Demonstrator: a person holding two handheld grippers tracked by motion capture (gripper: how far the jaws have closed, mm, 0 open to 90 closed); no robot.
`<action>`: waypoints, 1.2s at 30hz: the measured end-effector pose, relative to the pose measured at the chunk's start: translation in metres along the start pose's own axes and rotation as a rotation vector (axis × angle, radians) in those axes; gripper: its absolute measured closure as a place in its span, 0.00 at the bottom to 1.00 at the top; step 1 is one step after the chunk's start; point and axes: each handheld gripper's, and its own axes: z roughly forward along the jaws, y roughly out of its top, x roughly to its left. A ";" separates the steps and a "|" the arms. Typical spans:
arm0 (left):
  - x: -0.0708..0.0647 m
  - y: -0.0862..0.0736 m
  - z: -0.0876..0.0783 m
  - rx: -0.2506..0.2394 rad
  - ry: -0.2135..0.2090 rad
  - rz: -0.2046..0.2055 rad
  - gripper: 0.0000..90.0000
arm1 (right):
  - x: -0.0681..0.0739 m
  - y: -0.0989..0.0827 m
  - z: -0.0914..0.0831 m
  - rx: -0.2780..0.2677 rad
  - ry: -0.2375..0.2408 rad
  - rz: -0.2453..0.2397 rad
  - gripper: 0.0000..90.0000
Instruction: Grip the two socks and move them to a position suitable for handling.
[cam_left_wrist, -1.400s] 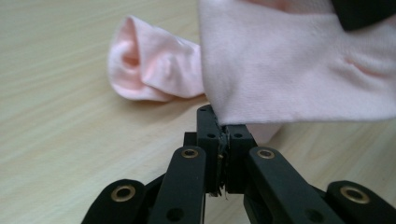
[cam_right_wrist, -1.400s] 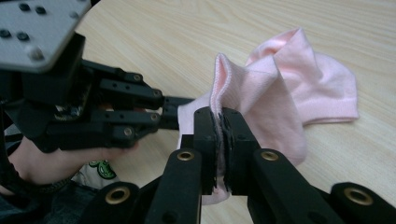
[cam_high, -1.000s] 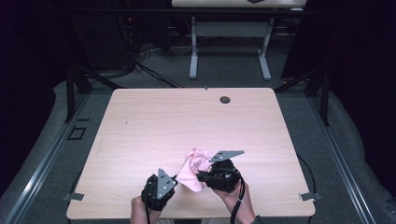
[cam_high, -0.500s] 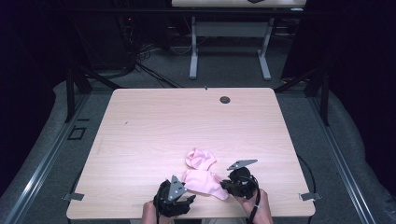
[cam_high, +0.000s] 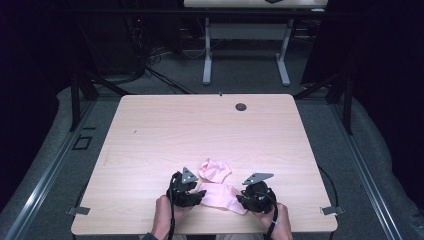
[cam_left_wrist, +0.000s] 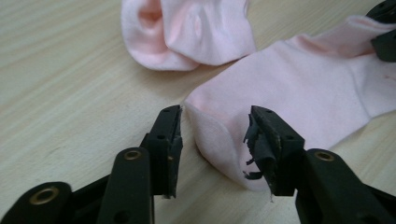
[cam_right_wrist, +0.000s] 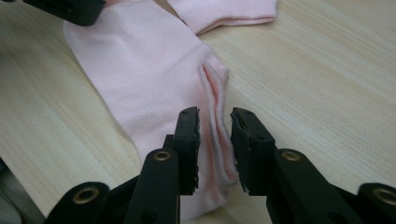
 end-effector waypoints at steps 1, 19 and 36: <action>0.000 0.000 0.002 0.010 -0.003 0.002 0.65 | 0.001 0.000 0.000 -0.015 0.000 0.010 0.82; 0.000 -0.022 -0.010 -0.008 -0.019 -0.035 0.95 | -0.008 0.001 0.005 0.028 0.041 0.063 0.95; -0.006 -0.033 -0.022 -0.003 0.005 -0.034 0.92 | -0.010 -0.001 0.005 0.042 -0.045 0.055 0.88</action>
